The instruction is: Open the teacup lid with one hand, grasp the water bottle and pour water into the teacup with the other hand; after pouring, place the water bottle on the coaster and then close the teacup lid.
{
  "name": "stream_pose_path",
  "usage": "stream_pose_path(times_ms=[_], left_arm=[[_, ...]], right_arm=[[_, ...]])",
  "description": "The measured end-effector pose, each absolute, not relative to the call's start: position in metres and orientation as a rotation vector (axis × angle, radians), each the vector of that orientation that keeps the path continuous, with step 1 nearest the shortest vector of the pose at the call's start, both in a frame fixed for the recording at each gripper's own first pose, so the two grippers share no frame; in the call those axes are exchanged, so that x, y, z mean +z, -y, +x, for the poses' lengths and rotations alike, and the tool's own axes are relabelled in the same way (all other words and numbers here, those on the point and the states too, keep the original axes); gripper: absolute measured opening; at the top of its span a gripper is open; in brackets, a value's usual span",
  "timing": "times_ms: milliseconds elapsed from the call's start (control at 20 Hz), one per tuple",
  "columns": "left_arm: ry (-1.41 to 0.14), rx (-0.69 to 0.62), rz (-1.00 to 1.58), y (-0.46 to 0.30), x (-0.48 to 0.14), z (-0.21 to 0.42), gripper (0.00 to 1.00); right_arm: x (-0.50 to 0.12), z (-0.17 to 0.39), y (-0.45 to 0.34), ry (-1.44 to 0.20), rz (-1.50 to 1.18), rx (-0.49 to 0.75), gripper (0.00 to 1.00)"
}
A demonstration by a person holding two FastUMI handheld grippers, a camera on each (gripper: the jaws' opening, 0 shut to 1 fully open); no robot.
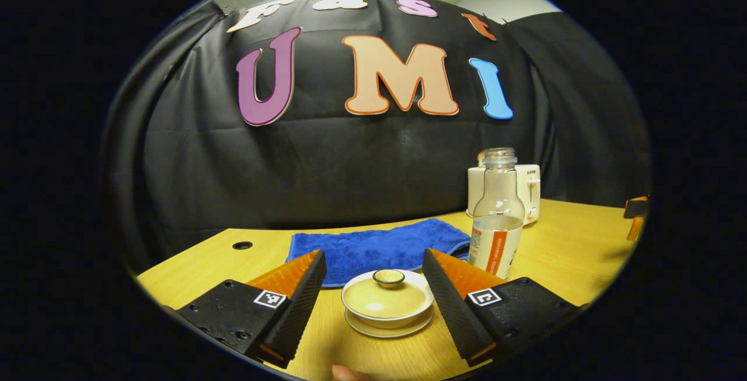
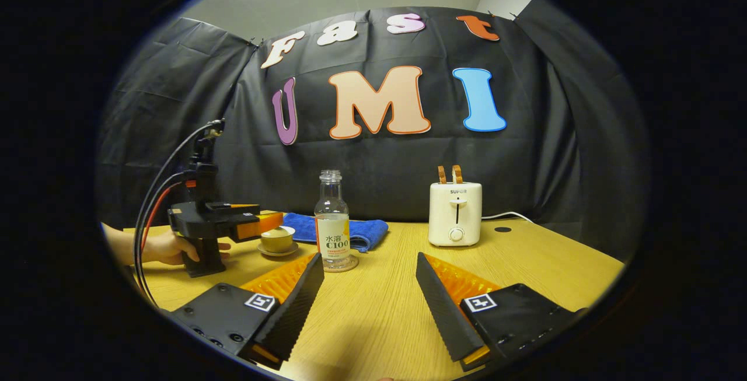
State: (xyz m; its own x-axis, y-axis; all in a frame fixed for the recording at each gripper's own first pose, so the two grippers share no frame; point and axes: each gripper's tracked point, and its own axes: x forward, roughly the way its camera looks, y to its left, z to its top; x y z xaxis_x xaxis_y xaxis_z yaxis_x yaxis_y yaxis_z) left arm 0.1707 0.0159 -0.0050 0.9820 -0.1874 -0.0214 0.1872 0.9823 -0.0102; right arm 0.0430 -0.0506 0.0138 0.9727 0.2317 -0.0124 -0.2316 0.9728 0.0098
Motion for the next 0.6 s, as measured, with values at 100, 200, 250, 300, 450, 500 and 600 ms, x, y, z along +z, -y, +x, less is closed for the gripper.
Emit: stream_pose_path(times_ms=[100,200,250,300,450,500,600], left_arm=[[-0.011,-0.191,-0.010,-0.015,-0.002,0.150,0.96],[-0.018,-0.178,-0.009,-0.020,-0.003,0.127,0.96],[-0.010,-0.181,-0.012,-0.021,-0.001,0.113,0.96],[-0.009,-0.187,-0.009,-0.020,-0.002,0.100,0.96],[-0.011,-0.147,-0.008,-0.029,-0.001,0.060,0.97],[-0.005,-0.115,-0.009,-0.036,0.000,0.049,0.97],[-0.007,-0.081,-0.006,-0.039,-0.001,0.026,0.97]], right_arm=[[0.014,0.043,0.050,-0.013,0.008,0.234,0.96],[0.013,0.043,0.050,-0.013,0.008,0.234,0.96],[0.013,0.043,0.050,-0.013,0.008,0.234,0.96],[0.013,0.043,0.051,-0.013,0.008,0.234,0.96],[0.013,0.042,0.053,-0.013,0.007,0.223,0.96],[0.013,0.043,0.057,-0.012,0.007,0.206,0.96],[0.014,0.040,0.059,-0.011,0.006,0.183,0.96]])
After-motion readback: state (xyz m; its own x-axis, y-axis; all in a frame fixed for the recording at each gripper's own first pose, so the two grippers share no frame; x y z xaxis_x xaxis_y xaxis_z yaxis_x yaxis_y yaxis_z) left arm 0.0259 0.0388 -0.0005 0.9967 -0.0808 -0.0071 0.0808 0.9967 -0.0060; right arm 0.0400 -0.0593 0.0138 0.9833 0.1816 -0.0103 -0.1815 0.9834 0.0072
